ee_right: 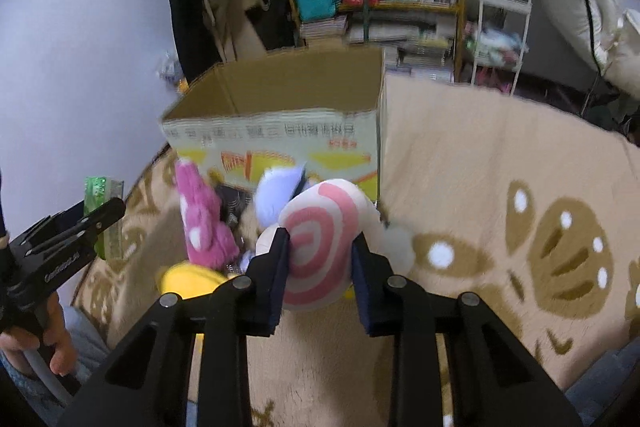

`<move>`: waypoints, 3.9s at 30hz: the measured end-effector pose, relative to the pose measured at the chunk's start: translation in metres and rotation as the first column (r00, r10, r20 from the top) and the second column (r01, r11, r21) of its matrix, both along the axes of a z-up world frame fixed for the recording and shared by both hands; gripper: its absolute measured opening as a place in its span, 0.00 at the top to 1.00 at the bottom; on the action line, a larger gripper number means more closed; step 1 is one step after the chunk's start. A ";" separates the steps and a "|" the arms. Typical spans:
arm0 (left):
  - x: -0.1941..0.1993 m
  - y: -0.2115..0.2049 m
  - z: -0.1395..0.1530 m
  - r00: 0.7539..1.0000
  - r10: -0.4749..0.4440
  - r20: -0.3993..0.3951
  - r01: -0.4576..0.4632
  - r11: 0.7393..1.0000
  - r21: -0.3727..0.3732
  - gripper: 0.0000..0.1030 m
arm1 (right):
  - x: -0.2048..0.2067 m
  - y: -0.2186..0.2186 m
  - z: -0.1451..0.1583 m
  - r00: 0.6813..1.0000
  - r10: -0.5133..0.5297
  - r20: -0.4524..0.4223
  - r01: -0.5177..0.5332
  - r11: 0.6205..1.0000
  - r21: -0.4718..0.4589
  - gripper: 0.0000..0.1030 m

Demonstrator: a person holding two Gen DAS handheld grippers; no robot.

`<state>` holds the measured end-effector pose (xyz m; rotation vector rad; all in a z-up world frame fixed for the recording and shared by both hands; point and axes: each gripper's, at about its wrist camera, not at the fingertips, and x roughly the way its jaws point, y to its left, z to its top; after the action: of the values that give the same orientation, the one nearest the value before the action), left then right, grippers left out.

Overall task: Organize soft objects
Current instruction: 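Lift the tissue pack with the left gripper while the right gripper lifts the swirl plush toward the box, then open both grippers over the box, dropping the tissue pack and swirl plush inside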

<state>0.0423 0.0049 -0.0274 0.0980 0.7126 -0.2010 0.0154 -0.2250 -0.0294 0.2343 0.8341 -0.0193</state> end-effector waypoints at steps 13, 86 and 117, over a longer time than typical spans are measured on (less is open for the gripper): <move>-0.038 -0.006 0.053 0.964 -0.051 0.262 0.061 0.998 -0.030 0.50 | -0.023 0.020 0.053 0.955 0.014 0.297 0.028 0.990 -0.136 0.70; 0.095 -0.099 0.007 0.943 -0.285 0.170 0.267 0.956 0.121 0.26 | 0.103 -0.016 0.016 0.964 0.030 0.263 -0.006 0.996 -0.090 0.61; 0.037 -0.045 0.027 0.996 -0.090 0.006 0.089 0.990 0.112 0.04 | 0.038 -0.024 0.033 0.976 -0.056 0.209 0.066 0.997 -0.041 0.01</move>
<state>0.0796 -0.0404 -0.0003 0.2384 0.7094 -0.2460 0.0530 -0.2489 0.0039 0.2131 0.6173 -0.0712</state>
